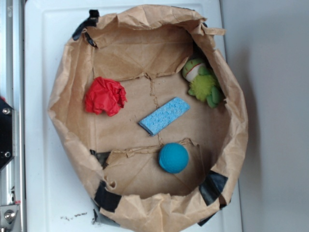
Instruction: Grab the blue ball.
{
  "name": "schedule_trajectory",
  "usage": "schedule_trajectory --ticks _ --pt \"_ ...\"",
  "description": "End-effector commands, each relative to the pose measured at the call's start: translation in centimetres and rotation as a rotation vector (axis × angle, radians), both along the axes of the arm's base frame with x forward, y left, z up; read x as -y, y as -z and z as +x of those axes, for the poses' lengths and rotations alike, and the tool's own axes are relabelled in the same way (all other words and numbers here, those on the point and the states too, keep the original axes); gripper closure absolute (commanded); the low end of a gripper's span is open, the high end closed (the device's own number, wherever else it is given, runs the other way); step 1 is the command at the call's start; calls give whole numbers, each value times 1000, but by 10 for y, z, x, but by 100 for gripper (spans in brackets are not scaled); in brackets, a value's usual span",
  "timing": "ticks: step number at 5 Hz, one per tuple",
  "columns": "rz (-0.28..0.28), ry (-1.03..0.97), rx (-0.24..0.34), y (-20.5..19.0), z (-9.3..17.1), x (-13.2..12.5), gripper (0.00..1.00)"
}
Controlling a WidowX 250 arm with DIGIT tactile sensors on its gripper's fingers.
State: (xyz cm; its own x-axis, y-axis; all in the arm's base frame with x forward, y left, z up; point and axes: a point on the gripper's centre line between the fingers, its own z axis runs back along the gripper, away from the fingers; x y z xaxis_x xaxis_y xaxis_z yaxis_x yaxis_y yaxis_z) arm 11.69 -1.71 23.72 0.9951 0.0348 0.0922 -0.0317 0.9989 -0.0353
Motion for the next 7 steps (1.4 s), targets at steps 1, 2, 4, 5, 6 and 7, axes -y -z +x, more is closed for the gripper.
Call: schedule_trajectory --ticks 1,2,4,5,6,7 --pt "0 0 0 0 0 0 0" --pt "-52 -1 49 0 14 -1 0" --pt "-56 13 110 23 38 -1 0" --pt "-39 85 156 46 43 5 0" --pt "38 65 196 74 71 11 0" --pt "54 -3 171 83 95 9 0"
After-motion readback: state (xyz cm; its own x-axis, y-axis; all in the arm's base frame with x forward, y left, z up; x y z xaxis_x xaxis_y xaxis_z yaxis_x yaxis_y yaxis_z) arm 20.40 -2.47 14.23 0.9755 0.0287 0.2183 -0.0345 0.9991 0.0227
